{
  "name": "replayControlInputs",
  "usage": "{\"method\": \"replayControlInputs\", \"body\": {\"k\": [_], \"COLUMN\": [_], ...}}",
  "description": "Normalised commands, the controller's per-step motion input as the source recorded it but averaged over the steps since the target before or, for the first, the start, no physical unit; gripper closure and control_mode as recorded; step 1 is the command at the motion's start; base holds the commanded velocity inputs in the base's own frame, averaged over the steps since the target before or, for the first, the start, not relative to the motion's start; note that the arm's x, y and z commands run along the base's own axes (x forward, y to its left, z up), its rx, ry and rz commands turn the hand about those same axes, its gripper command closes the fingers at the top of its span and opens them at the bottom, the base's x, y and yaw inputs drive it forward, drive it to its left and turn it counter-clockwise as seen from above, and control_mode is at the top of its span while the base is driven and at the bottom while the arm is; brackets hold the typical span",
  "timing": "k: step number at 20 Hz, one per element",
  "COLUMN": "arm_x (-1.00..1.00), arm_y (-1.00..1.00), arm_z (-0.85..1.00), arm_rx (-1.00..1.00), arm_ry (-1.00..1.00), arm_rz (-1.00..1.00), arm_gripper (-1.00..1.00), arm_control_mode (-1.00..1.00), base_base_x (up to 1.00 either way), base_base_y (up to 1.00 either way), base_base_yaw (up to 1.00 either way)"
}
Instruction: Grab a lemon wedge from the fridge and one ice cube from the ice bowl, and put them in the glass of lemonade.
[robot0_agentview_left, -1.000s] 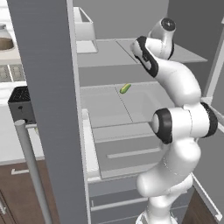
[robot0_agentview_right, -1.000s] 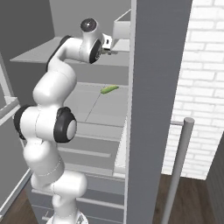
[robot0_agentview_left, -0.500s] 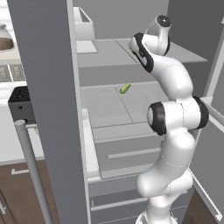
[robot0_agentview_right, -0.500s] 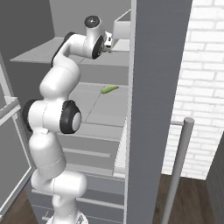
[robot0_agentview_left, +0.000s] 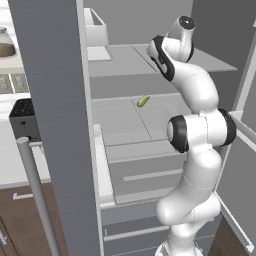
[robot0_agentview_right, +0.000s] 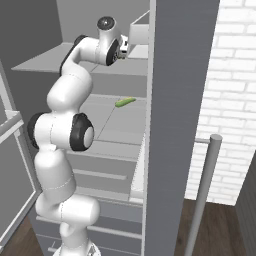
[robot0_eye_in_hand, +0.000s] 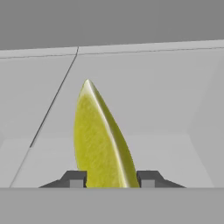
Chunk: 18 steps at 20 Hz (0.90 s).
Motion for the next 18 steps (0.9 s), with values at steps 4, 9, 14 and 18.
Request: {"method": "replayControlInputs", "body": {"k": [4, 9, 14, 18], "arm_x": [-0.48, -0.89, -1.0, -1.0], "arm_y": [0.0, 0.0, 0.0, 0.0], "arm_z": [0.0, -0.02, 0.09, 0.44], "arm_rx": [0.0, 0.0, 0.07, 0.04], "arm_ry": [-0.18, -0.43, -0.6, -0.23], "arm_rz": [0.0, 0.0, 0.0, 0.0], "arm_gripper": [1.0, 1.0, 1.0, 1.0], "arm_control_mode": [-1.0, -1.0, -1.0, -1.0], "base_base_x": [0.0, 0.0, 0.0, 0.0], "base_base_y": [0.0, 0.0, 0.0, 0.0], "base_base_yaw": [0.0, 0.0, 0.0, 0.0]}}
